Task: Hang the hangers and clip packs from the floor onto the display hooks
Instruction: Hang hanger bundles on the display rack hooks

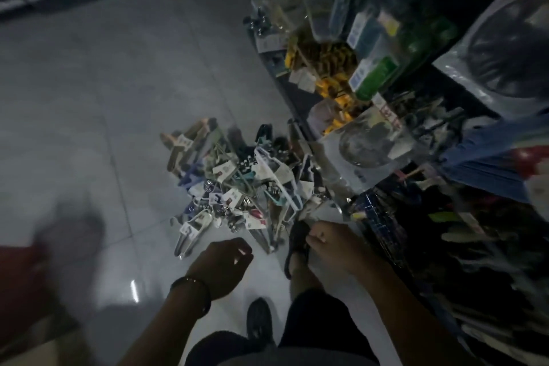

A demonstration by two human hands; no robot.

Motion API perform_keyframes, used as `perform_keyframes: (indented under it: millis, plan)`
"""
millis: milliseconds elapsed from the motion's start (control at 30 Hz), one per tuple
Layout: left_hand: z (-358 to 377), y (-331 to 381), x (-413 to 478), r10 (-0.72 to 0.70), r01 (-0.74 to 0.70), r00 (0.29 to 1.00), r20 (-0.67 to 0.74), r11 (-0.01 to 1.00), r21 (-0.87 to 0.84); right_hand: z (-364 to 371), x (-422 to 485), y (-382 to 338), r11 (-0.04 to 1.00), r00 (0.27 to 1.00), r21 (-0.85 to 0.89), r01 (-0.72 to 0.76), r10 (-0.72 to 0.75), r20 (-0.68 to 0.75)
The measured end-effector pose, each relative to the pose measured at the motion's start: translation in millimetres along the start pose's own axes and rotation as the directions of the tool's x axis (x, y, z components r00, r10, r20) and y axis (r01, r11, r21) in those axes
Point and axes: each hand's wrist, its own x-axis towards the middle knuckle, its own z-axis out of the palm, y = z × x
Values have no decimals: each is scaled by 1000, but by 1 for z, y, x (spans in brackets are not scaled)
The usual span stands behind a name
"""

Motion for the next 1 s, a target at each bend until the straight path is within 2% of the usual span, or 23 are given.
perform_keyframes:
  millis: [233, 467, 533, 600, 700, 800, 933, 1000]
  plan:
    - [-4, -18, 182, -119, 119, 993, 9, 992, -30, -7, 240, 26, 996, 981, -79, -39, 54, 187]
    - [53, -90, 393, -137, 139, 990, 44, 990, -28, 62, 468, 98, 956, 924, -258, -140, 220, 314]
    - [77, -119, 453, -173, 175, 984, 40, 984, -44, 90, 522, 119, 965, 935, -186, -184, 230, 268]
    - [98, -144, 503, -219, 218, 975, -21, 975, -32, 112, 558, 131, 973, 959, -51, -227, 232, 162]
    - [130, -174, 557, -264, 259, 958, -114, 964, -58, 157, 600, 160, 923, 925, 94, -374, 364, 104]
    - [161, -196, 577, -244, 241, 963, -114, 970, -38, 195, 621, 175, 848, 874, 213, -486, 471, 121]
    - [191, -214, 571, -189, 187, 968, -168, 982, -28, 222, 628, 183, 765, 840, 401, -503, 542, 19]
    - [194, -216, 567, -170, 166, 963, -209, 985, -39, 222, 623, 186, 710, 817, 464, -530, 574, 54]
